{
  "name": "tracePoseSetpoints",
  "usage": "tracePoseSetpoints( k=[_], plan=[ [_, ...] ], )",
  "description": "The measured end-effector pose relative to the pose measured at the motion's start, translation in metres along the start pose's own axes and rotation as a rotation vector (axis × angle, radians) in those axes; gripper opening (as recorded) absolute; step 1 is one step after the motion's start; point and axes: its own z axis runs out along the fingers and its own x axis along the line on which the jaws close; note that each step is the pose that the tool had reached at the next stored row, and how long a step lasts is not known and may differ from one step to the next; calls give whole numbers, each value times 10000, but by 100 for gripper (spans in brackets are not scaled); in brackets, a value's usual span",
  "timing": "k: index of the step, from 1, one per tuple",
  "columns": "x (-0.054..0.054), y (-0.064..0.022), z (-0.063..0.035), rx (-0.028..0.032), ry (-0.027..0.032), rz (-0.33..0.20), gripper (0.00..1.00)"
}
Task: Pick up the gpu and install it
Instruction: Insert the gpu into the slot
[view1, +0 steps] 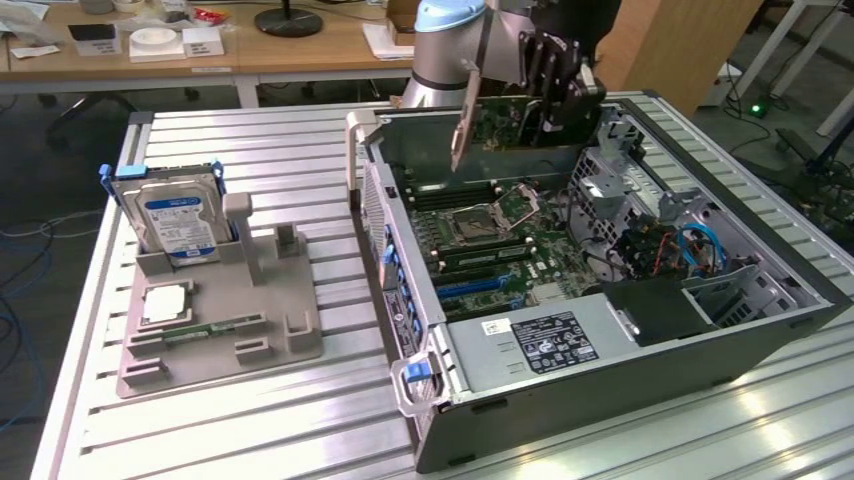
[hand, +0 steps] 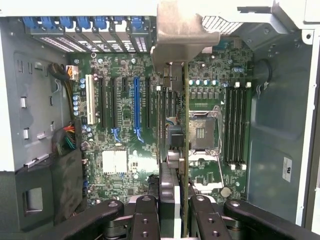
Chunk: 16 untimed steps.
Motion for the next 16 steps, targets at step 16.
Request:
tracePoseSetpoints(
  k=[16],
  plan=[
    [38,0,15,1,1,-3,28]
  ],
)
